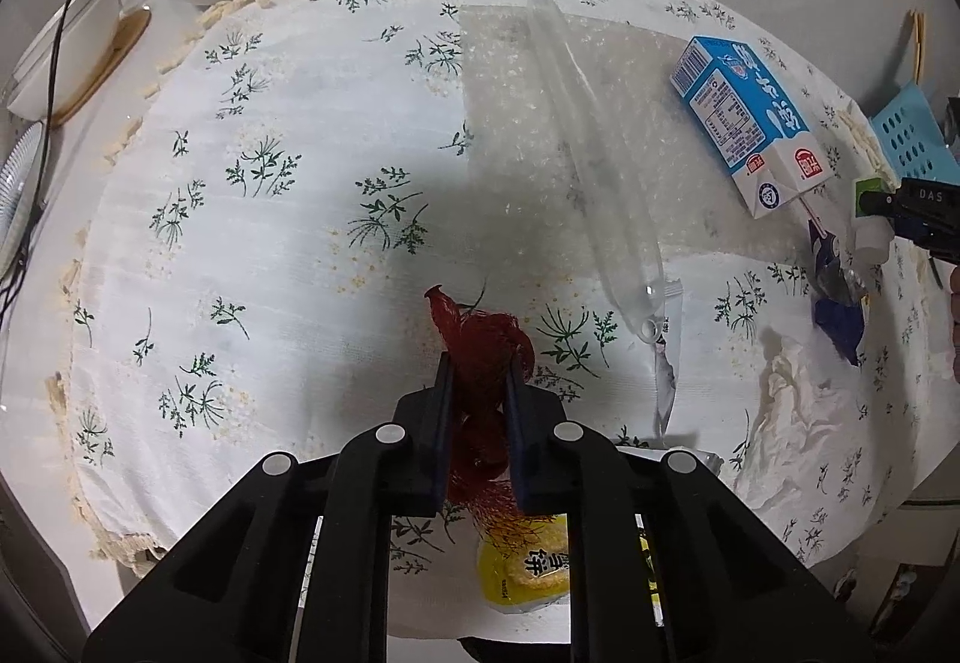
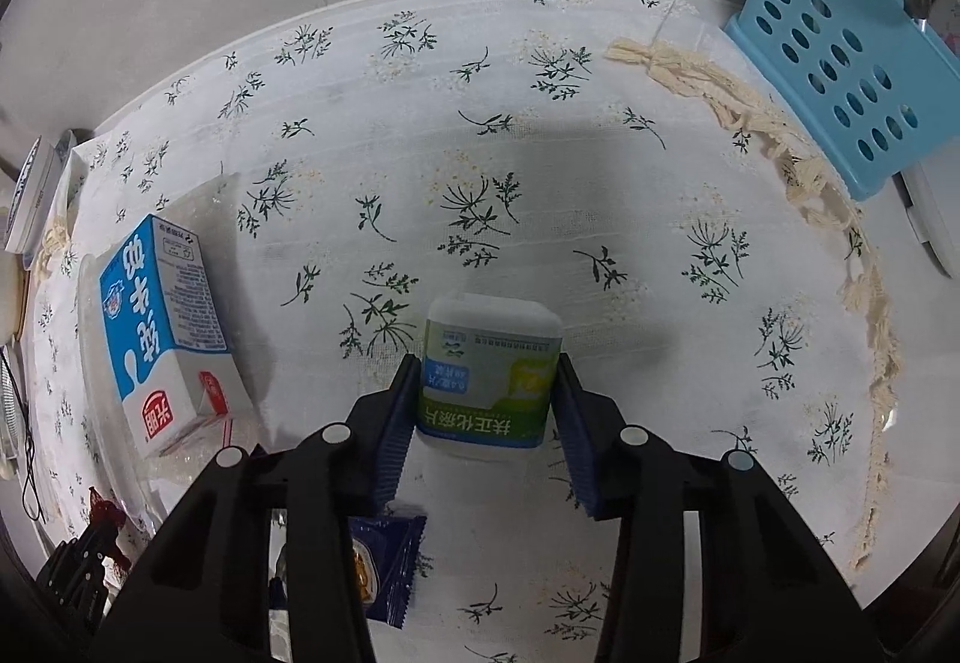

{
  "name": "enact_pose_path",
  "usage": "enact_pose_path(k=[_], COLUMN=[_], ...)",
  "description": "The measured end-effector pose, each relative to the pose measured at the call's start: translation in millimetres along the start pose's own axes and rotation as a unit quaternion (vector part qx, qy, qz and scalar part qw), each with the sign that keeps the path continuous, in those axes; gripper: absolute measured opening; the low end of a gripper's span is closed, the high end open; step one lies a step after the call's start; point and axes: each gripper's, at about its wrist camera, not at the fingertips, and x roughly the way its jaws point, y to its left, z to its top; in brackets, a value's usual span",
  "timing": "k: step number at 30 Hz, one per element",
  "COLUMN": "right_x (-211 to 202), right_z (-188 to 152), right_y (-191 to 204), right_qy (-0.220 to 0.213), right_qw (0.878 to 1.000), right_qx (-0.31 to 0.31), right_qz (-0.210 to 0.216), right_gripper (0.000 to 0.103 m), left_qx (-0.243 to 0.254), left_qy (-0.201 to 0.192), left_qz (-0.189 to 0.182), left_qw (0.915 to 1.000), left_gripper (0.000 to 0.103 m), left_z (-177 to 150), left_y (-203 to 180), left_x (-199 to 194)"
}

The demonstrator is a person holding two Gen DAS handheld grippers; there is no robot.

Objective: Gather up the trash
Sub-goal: 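Lift the red net and white bottle off the tablecloth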

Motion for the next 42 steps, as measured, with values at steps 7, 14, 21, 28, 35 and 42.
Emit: enact_pose_path(k=[7,14,21,28,35,42], right_x=[-20,-43,-67,-98,-123,-140], right_z=[-20,-38,-65,-101,-135,-167], right_y=[-6,-6,-3,2,12,22], right_qy=[-0.016,-0.032,-0.058,-0.08,-0.099,-0.111], right_qw=[1.0,0.999,0.998,0.996,0.993,0.991], right_qx=[-0.003,-0.01,-0.026,-0.041,-0.052,-0.06], right_qz=[0.015,0.021,0.016,0.021,0.027,0.034], right_gripper=[0.042,0.042,0.042,0.042,0.042,0.042], left_qx=[-0.003,-0.006,-0.004,0.007,0.019,0.027], left_qy=[-0.013,-0.029,-0.044,-0.058,-0.069,-0.073], left_qz=[-0.004,-0.006,-0.01,-0.024,-0.034,-0.042], left_qw=[0.9999,0.9995,0.999,0.998,0.9969,0.9961], left_gripper=[0.014,0.014,0.014,0.014,0.014,0.014], left_z=[-4,-10,-15,-22,-37,-55], left_y=[-3,-4,-8,-16,-23,-26], left_x=[-11,-28,-47,-65,-82,-94])
